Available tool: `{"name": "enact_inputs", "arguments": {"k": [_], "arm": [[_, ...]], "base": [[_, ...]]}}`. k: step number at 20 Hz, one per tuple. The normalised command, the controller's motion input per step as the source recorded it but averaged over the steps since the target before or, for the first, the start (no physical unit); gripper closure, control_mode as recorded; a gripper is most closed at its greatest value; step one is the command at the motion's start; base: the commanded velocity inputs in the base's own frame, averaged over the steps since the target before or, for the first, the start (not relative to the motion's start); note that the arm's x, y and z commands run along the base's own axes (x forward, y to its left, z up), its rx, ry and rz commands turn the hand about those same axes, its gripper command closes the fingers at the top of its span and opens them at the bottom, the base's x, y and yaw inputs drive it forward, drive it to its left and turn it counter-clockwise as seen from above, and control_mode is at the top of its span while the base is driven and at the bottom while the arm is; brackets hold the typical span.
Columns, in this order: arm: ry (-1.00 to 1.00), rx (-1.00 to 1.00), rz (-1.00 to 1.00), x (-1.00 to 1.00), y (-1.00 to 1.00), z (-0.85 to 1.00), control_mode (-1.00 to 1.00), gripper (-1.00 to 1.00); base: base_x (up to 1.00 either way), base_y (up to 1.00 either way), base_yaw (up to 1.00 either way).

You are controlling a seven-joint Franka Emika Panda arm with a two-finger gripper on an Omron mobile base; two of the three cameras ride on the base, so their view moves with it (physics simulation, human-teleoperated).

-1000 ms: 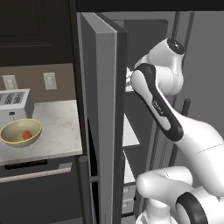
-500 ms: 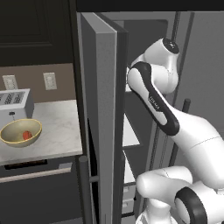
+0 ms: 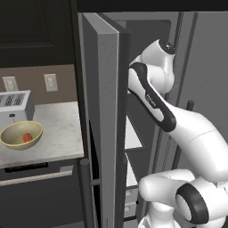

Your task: Take the sweet potato, orange, and garlic from the freezer and place them in the bowl on the counter.

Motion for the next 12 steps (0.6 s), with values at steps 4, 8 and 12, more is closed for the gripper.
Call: {"name": "enact_inputs", "arguments": {"k": [4,8,12], "arm": [[0.0,0.0,0.0,0.24,0.01,-0.17,-1.0,-1.0],[0.0,0.0,0.0,0.23,0.0,-0.19,-1.0,-1.0],[0.0,0.0,0.0,0.2,0.0,-0.08,-1.0,-1.0]], "base": [[0.0,0.0,0.0],[0.0,0.0,0.0],[0.0,0.0,0.0]]}}
